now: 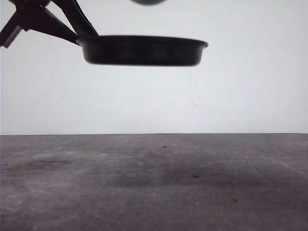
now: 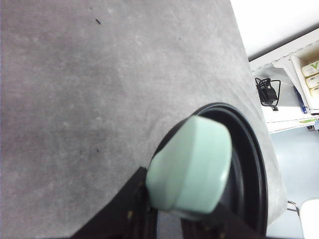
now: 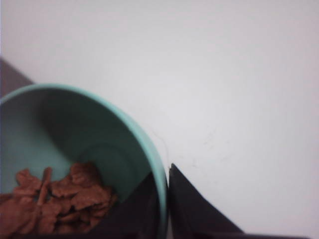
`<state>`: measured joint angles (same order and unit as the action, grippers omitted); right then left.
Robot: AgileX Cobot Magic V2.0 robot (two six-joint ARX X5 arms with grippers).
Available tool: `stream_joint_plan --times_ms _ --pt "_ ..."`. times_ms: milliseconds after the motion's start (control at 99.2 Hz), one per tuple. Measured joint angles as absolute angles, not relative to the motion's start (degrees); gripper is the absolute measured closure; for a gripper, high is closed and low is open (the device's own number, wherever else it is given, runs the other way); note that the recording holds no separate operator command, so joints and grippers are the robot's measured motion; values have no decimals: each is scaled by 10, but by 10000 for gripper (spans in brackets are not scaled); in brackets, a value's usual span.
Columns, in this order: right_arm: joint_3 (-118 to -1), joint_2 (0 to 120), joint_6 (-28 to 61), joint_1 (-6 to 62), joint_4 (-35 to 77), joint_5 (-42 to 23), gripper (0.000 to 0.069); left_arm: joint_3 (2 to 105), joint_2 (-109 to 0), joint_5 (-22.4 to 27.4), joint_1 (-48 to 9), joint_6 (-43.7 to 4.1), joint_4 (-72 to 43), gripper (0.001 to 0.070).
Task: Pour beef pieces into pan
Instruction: 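Tilt the bowl over the raised pan, pouring beef cubes in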
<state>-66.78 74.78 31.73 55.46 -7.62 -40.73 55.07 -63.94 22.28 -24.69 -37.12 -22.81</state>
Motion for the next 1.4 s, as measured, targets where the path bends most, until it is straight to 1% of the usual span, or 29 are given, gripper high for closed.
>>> stream_joint_plan --times_ms 181,363,494,635,746,1402 --pt "-667 759 408 554 -109 -407 674 566 -640 226 -236 -371 -240 654" --pt "-667 762 505 561 -175 -403 674 569 -641 231 -225 -371 -243 654" --pt "-667 765 572 563 -207 -361 674 569 -641 238 -219 -372 -243 654" --pt "-667 765 625 565 -235 -337 674 569 -641 241 -216 -373 -243 654" --pt "-667 765 642 561 -242 -330 674 569 -641 241 -215 -373 -243 654" --pt "-667 772 663 564 -310 -312 674 569 -641 240 -211 -373 -238 654"
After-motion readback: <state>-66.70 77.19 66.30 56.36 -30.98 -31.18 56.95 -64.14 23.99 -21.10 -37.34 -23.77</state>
